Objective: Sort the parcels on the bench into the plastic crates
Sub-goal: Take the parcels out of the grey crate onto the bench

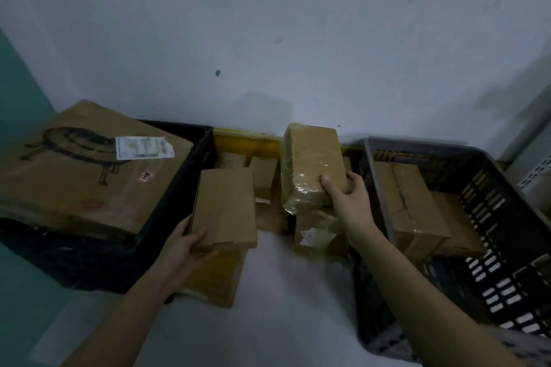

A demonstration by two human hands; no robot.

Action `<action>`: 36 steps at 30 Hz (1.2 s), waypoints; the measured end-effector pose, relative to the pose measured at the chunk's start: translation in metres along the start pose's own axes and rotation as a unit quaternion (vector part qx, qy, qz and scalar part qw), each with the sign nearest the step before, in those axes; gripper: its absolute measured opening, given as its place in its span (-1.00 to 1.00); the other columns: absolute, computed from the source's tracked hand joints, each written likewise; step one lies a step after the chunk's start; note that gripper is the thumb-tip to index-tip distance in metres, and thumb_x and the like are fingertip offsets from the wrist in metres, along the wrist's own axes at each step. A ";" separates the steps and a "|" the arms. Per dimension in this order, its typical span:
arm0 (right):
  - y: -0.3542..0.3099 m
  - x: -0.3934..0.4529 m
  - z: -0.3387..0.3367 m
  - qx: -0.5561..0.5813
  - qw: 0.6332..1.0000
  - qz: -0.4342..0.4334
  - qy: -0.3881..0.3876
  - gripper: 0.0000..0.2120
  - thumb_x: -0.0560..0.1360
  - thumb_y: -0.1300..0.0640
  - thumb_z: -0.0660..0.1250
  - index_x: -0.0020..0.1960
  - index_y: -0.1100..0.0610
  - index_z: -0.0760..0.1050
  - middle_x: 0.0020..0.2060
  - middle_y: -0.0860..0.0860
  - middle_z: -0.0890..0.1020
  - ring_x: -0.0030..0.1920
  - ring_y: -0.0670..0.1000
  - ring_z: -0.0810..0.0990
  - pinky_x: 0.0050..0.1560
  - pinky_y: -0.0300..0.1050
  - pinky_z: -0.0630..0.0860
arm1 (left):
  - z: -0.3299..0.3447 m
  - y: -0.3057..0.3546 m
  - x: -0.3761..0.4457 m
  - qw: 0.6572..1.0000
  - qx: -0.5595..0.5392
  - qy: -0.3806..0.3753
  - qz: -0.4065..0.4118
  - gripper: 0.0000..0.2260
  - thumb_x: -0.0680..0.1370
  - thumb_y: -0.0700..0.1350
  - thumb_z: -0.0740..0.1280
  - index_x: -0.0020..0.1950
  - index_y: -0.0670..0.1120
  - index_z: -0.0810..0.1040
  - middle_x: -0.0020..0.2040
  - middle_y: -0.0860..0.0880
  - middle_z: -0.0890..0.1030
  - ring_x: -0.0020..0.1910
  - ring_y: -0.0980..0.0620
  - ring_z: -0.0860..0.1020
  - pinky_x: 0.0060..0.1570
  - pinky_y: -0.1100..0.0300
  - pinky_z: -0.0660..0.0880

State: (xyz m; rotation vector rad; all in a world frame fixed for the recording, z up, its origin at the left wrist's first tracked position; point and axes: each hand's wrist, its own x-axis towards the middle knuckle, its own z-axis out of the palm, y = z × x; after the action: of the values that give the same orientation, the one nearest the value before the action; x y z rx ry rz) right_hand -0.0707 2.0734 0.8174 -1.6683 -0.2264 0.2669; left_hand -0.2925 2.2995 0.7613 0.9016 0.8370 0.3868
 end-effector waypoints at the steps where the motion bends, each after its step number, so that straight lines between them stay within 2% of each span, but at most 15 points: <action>1: 0.004 -0.007 0.006 0.002 1.000 0.008 0.000 -0.33 0.47 -0.09 0.47 0.47 0.04 0.27 0.23 0.02 0.51 0.13 0.02 0.59 0.11 0.08 0.63 | -0.008 -0.005 0.000 1.000 0.004 -0.005 -0.009 -0.53 0.63 -0.27 0.27 0.52 0.00 0.32 0.37 -0.15 0.46 0.15 -0.18 0.55 -0.12 -0.07 0.57; 2: 0.007 -0.015 0.012 0.006 1.000 0.015 0.001 -0.33 0.48 -0.06 0.47 0.47 0.06 0.26 0.23 0.03 0.51 0.10 0.01 0.61 0.05 0.06 0.66 | -0.016 -0.009 0.000 1.000 0.012 -0.009 -0.015 -0.53 0.62 -0.27 0.27 0.51 0.00 0.31 0.36 -0.16 0.47 0.16 -0.19 0.55 -0.11 -0.07 0.58; 4: 0.016 -0.026 0.023 0.015 1.000 0.027 0.001 -0.34 0.49 0.00 0.48 0.47 0.09 0.26 0.23 0.05 0.51 0.05 -0.02 0.62 -0.12 -0.12 0.67 | -0.032 -0.016 0.000 0.999 0.037 -0.014 -0.019 -0.51 0.61 -0.25 0.30 0.52 0.01 0.31 0.33 -0.14 0.50 0.20 -0.19 0.54 -0.11 -0.05 0.60; 7: 0.029 -0.043 0.033 0.016 0.999 0.032 -0.012 -0.38 0.50 0.05 0.47 0.46 0.11 0.28 0.19 0.08 0.53 -0.03 -0.06 0.64 -0.32 -0.35 0.57 | -0.050 -0.019 0.003 0.996 0.088 -0.023 -0.008 -0.48 0.61 -0.19 0.33 0.54 0.04 0.30 0.34 -0.10 0.51 0.23 -0.15 0.54 -0.09 -0.01 0.62; 9: 0.036 -0.053 0.037 0.028 0.998 0.050 -0.019 -0.38 0.50 0.03 0.47 0.46 0.08 0.29 0.19 0.07 0.54 -0.02 -0.02 0.65 -0.32 -0.32 0.58 | -0.055 -0.019 0.007 0.990 0.140 -0.010 0.009 -0.49 0.63 -0.20 0.31 0.55 0.05 0.28 0.32 -0.08 0.50 0.19 -0.11 0.55 -0.09 0.02 0.61; 11: 0.040 -0.062 0.041 0.034 0.997 0.070 -0.024 -0.34 0.47 -0.01 0.49 0.47 0.05 0.29 0.19 0.03 0.54 0.03 0.03 0.67 -0.23 -0.21 0.65 | -0.058 -0.020 0.014 0.970 0.237 0.013 0.046 -0.50 0.64 -0.21 0.28 0.55 0.04 0.26 0.30 -0.07 0.49 0.11 -0.02 0.55 -0.09 0.13 0.56; 13: 0.047 -0.068 0.042 0.032 0.996 0.075 -0.033 -0.35 0.45 0.00 0.51 0.44 0.04 0.31 0.18 0.01 0.56 0.04 0.04 0.68 -0.13 -0.11 0.68 | -0.061 -0.023 0.019 0.924 0.369 0.038 0.094 -0.47 0.63 -0.19 0.29 0.57 -0.01 0.22 0.38 -0.10 0.46 0.13 0.01 0.51 0.02 0.16 0.49; 17: 0.055 -0.079 0.040 0.033 0.994 0.085 -0.058 -0.48 0.48 0.07 0.49 0.35 -0.03 0.34 0.15 0.00 0.56 0.07 0.08 0.67 -0.05 -0.04 0.69 | -0.059 -0.032 0.020 0.782 0.605 0.065 0.134 -0.37 0.60 -0.08 0.30 0.60 0.03 0.07 0.55 -0.12 0.16 0.37 -0.18 0.37 0.19 -0.02 0.46; 19: 0.061 -0.084 0.038 0.033 0.991 0.106 -0.071 -0.48 0.47 0.05 0.48 0.36 -0.02 0.35 0.17 0.03 0.56 0.08 0.09 0.67 -0.01 0.03 0.68 | -0.050 -0.036 0.017 0.715 0.669 0.071 0.190 -0.36 0.59 -0.04 0.29 0.60 0.02 0.06 0.59 -0.10 0.07 0.48 -0.18 0.21 0.32 -0.14 0.36; 20: 0.065 -0.086 0.038 0.033 0.990 0.116 -0.076 -0.47 0.47 0.04 0.49 0.36 -0.01 0.36 0.18 0.03 0.56 0.09 0.09 0.67 -0.01 0.05 0.68 | -0.045 -0.037 0.017 0.697 0.682 0.060 0.214 -0.37 0.60 0.00 0.28 0.61 0.03 0.07 0.60 -0.08 0.05 0.53 -0.16 0.13 0.39 -0.17 0.28; 23: 0.076 -0.095 0.037 0.029 0.985 0.141 -0.097 -0.45 0.46 0.06 0.50 0.38 0.00 0.36 0.19 -0.01 0.54 0.09 0.07 0.66 -0.01 0.05 0.68 | -0.037 -0.041 0.022 0.656 0.717 0.006 0.235 -0.41 0.63 0.17 0.17 0.62 0.11 0.05 0.63 -0.04 -0.01 0.60 -0.09 -0.08 0.51 -0.21 -0.01; 27: 0.093 -0.105 0.036 0.045 0.978 0.176 -0.098 -0.46 0.46 0.05 0.48 0.37 0.02 0.36 0.19 0.03 0.54 0.11 0.09 0.64 -0.02 0.05 0.68 | -0.041 -0.053 0.034 0.580 0.793 -0.025 0.186 -0.40 0.61 0.32 -0.08 0.61 0.22 -0.17 0.63 -0.07 -0.23 0.58 -0.12 -0.31 0.48 -0.27 -0.25; 30: 0.104 -0.109 0.040 0.063 0.975 0.197 -0.087 -0.38 0.39 -0.01 0.49 0.37 0.03 0.35 0.17 0.03 0.55 0.11 0.10 0.65 -0.02 0.03 0.67 | -0.040 -0.057 0.035 0.560 0.810 -0.025 0.173 -0.41 0.61 0.34 -0.15 0.59 0.22 -0.25 0.61 -0.09 -0.30 0.56 -0.14 -0.37 0.47 -0.29 -0.23; 34: 0.115 -0.119 0.049 0.084 0.972 0.204 -0.085 -0.58 0.48 0.07 0.46 0.26 -0.02 0.38 0.16 0.08 0.59 0.08 0.13 0.68 -0.03 0.00 0.66 | -0.041 -0.057 0.034 0.543 0.820 -0.011 0.182 -0.32 0.48 0.39 -0.35 0.59 0.22 -0.25 0.62 -0.09 -0.25 0.58 -0.16 -0.30 0.47 -0.29 -0.09; 36: 0.124 -0.126 0.050 0.089 0.971 0.209 -0.077 -0.61 0.49 0.07 0.46 0.24 -0.03 0.38 0.15 0.10 0.60 0.07 0.15 0.68 -0.02 0.02 0.66 | -0.042 -0.057 0.034 0.539 0.822 -0.004 0.184 -0.32 0.48 0.39 -0.34 0.59 0.22 -0.25 0.63 -0.08 -0.23 0.58 -0.16 -0.26 0.47 -0.27 -0.04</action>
State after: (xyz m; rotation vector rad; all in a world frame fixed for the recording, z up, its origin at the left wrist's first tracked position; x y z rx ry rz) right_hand -0.2071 2.0687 0.6938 -1.5048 0.0383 0.7154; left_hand -0.3060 2.3091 0.6844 2.9042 0.8432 -0.2373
